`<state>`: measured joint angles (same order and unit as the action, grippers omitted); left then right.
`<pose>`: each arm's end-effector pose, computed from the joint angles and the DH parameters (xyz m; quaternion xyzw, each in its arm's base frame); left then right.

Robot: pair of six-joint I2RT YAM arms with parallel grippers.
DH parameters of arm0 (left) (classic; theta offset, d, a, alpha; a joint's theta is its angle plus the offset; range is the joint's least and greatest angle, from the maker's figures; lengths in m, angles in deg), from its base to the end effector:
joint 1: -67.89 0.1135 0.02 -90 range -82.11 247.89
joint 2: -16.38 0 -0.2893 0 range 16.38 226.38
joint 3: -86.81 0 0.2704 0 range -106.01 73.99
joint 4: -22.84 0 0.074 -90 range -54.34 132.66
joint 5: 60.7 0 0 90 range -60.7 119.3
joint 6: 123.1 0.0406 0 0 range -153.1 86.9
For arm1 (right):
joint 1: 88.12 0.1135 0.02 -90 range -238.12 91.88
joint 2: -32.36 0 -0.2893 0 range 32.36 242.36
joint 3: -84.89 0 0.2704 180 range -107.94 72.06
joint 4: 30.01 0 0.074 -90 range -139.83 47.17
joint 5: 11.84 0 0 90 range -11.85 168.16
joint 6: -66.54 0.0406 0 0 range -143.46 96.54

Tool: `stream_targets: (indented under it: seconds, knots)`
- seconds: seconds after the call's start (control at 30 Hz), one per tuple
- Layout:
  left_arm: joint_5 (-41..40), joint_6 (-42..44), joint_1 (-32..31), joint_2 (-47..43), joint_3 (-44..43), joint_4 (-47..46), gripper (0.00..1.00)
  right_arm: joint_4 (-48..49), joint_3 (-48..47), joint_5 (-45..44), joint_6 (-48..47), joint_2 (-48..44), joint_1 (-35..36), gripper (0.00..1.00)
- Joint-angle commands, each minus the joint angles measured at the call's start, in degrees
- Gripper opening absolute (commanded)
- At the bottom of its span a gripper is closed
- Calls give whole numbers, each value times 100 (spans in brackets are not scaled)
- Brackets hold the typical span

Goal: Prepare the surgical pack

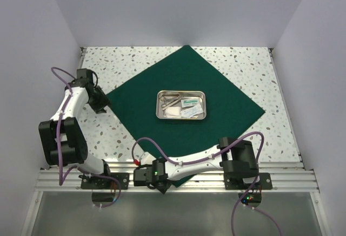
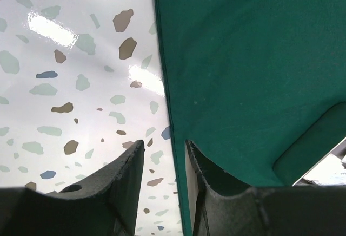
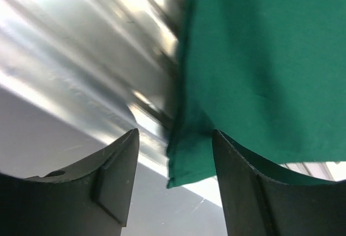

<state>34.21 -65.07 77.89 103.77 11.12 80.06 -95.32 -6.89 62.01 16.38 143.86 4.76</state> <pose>0.3086 0.0509 0.2409 -0.3444 0.9199 -0.0762 0.1714 -0.0083 0.3904 0.1789 -0.4362 0.8878 -0.0169 0.1458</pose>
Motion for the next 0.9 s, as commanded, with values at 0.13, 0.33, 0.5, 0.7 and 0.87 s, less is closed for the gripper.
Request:
stream_targets:
  seconds: [0.13,0.33,0.5,0.7,0.87]
  knots:
    - [168,24,2,-3,73,-19,39,-543,82,-671,622,-146,2,56]
    - [168,15,2,137,-85,77,38,-446,267,-566,815,-234,-7,45]
    - [98,6,-7,208,-208,130,38,-455,144,-671,754,-164,-16,33]
    - [81,24,2,348,-339,200,38,-507,12,-820,710,-383,-164,0]
    - [46,33,11,419,-410,183,38,-701,-93,-1040,482,-866,-893,0]
